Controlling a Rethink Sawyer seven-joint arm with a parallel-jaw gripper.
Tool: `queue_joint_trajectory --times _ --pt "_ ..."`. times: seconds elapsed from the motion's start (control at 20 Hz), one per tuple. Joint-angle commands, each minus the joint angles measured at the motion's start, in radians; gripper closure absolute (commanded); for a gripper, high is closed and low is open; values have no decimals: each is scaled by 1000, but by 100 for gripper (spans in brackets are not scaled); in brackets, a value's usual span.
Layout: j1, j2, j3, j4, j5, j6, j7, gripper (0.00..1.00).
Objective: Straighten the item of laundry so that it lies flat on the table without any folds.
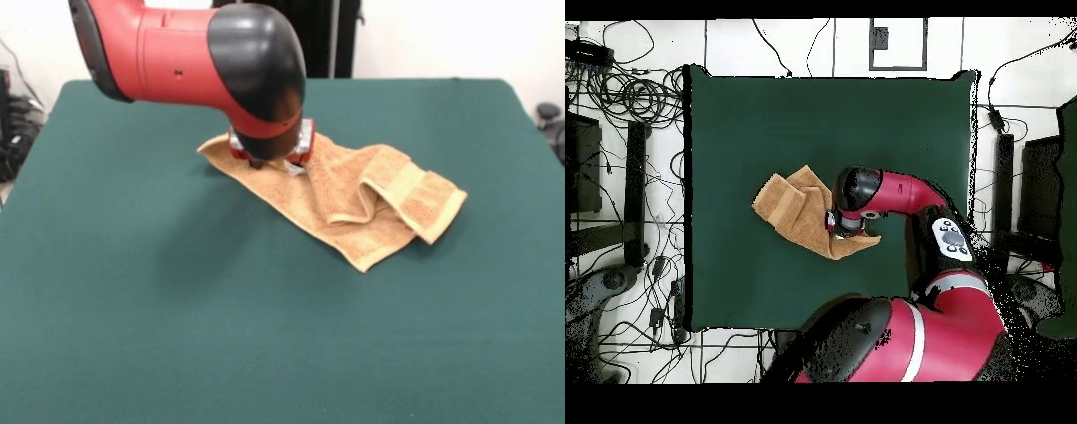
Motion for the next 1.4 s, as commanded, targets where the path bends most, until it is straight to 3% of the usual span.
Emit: queue_joint_trajectory --times 0.05,0.25,0.6,0.85,1.05,1.4 --pt "27 111 76 17 -14 -117 26 0" --pt "48 58 80 49 -42 -214 26 0" --pt "-24 -18 206 222 125 -215 43 0" --pt "-113 -70 357 404 285 -260 45 0" --pt "-196 -9 479 474 347 -334 -20 0" --pt "-253 62 553 499 371 -364 -11 0"
